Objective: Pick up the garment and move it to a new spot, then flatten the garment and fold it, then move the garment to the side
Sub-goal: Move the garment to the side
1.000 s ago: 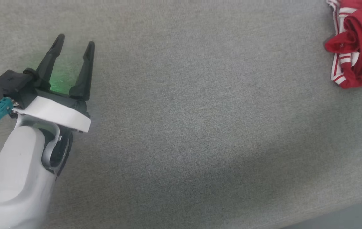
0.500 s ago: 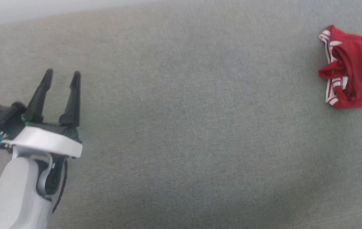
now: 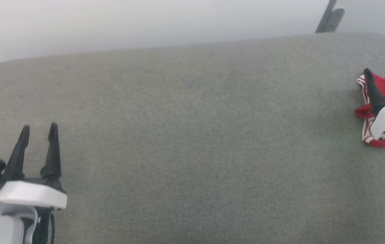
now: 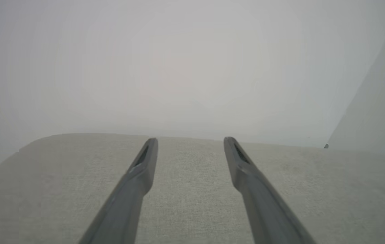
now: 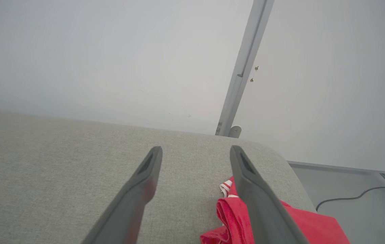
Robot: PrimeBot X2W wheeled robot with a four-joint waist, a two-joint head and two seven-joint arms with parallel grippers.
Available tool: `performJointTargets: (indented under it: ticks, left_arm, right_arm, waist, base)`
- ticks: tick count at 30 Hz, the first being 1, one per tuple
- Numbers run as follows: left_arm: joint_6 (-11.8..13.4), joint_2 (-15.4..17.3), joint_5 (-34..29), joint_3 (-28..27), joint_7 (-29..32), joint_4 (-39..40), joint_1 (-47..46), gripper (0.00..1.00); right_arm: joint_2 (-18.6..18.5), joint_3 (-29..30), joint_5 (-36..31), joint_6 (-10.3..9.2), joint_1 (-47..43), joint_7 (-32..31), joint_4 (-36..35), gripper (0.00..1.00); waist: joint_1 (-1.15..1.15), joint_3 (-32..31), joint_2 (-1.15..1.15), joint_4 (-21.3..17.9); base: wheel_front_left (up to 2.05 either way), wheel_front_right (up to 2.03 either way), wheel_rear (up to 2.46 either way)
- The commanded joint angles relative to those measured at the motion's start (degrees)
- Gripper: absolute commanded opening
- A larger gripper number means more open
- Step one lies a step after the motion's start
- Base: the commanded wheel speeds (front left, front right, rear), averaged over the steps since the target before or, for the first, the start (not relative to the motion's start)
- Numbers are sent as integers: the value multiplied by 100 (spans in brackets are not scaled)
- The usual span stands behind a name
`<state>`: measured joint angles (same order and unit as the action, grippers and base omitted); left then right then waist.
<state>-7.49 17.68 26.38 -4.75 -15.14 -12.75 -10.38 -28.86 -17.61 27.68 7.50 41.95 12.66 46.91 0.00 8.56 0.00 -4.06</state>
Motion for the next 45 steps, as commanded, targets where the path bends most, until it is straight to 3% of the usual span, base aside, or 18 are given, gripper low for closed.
performJointTargets:
  ticks: [1, 22, 45]
  left_arm:
    - [7, -38, -69, -80, 6, 31, 152, 100]
    - [7, -181, -39, -592, 7, 184, 1154, 100]
    - [7, -232, -61, -620, 6, 289, 1262, 100]
  right_arm:
    - [59, 44, -36, -2, -187, 75, -72, 100]
    - [970, 1353, -804, -2, -2195, 256, -1457, 100]
    - [1372, 1685, -1065, -2, -2838, -94, -2236, 100]
  waist:
    - [0, -179, 0, 151]
    - [0, -655, 0, 191]
    - [0, -665, 0, 61]
  base:
    - [0, 0, 0]
    - [0, 0, 0]
    - [0, 0, 0]
